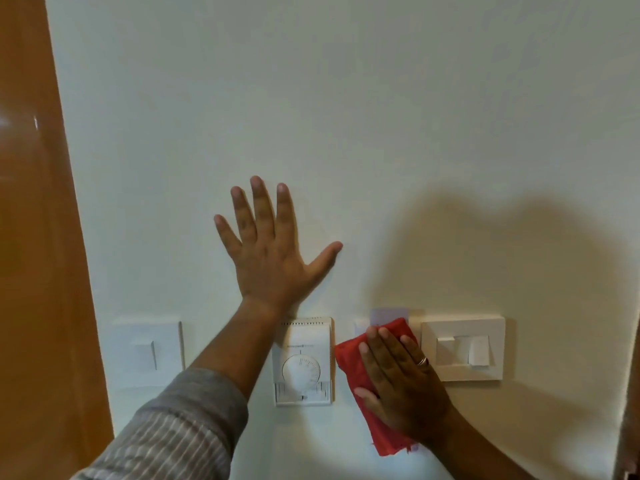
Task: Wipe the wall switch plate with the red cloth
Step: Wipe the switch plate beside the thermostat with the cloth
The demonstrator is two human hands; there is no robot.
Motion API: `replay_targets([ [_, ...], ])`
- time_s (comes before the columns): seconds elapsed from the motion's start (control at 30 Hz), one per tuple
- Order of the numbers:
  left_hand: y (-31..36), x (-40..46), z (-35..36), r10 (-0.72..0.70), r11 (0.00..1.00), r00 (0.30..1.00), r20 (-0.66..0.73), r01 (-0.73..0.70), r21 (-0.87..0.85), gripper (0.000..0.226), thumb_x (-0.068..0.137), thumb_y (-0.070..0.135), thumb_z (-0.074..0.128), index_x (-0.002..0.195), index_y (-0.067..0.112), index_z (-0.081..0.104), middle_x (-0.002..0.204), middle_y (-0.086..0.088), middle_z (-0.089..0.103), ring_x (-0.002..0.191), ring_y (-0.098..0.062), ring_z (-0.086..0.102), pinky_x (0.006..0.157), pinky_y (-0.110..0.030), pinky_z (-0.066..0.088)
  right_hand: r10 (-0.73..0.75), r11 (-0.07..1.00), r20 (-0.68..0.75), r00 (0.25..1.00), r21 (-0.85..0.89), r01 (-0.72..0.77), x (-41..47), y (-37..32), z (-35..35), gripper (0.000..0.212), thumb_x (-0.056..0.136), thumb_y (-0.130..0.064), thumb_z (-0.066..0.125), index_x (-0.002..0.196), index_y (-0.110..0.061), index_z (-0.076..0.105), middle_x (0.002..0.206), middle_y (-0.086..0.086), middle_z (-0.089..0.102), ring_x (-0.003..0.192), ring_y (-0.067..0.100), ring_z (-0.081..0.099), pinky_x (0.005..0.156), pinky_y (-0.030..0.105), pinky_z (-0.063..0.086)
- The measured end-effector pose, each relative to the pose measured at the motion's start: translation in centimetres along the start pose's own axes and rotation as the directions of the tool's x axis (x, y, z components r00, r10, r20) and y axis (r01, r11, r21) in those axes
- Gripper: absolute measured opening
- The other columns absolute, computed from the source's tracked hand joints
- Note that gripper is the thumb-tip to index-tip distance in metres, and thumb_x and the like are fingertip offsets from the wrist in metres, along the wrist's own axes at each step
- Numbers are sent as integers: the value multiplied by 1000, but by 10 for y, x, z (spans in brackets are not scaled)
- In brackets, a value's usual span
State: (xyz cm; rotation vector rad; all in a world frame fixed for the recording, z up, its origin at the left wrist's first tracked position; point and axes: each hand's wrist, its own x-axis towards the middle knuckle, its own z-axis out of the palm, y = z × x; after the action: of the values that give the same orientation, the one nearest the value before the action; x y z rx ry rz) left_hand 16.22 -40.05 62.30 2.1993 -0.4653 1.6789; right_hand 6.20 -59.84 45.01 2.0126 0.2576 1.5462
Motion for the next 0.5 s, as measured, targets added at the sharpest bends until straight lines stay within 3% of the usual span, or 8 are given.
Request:
replay_targets([
  [0.13,1,-2,3,99,995,995,-18,-99,25,109,83,88,29,162,16,7,170,-19,2,156,-44,2,120,-69,3,163,987,-24,986,13,-163,11,-20,7,64,99,-53,38,146,-9,34,164,10,18,154,29,10,123,46,12],
  [0.23,0,0,5,139,989,990,-34,-138,45,108,84,87,30,162,14,12,169,-20,6,155,-44,6,121,-67,4,109,994,-40,993,-3,-109,9,-21,11,61,100,-51,39,146,-10,34,152,10,36,153,30,11,123,46,12],
  [0.37,1,-2,1,138,990,990,-42,-137,17,110,86,85,32,161,7,11,169,-20,8,156,-42,7,125,-57,4,-35,999,-2,999,-13,35,0,-6,7,63,101,-50,41,147,-8,32,148,12,39,153,30,10,123,45,12],
  [0.5,2,-2,1,110,994,994,-25,-110,-1,112,86,84,33,160,4,5,170,-20,4,157,-38,2,127,-49,0,176,984,26,984,30,-177,14,-16,5,67,101,-53,33,148,-5,30,152,15,34,154,30,7,124,45,10],
])
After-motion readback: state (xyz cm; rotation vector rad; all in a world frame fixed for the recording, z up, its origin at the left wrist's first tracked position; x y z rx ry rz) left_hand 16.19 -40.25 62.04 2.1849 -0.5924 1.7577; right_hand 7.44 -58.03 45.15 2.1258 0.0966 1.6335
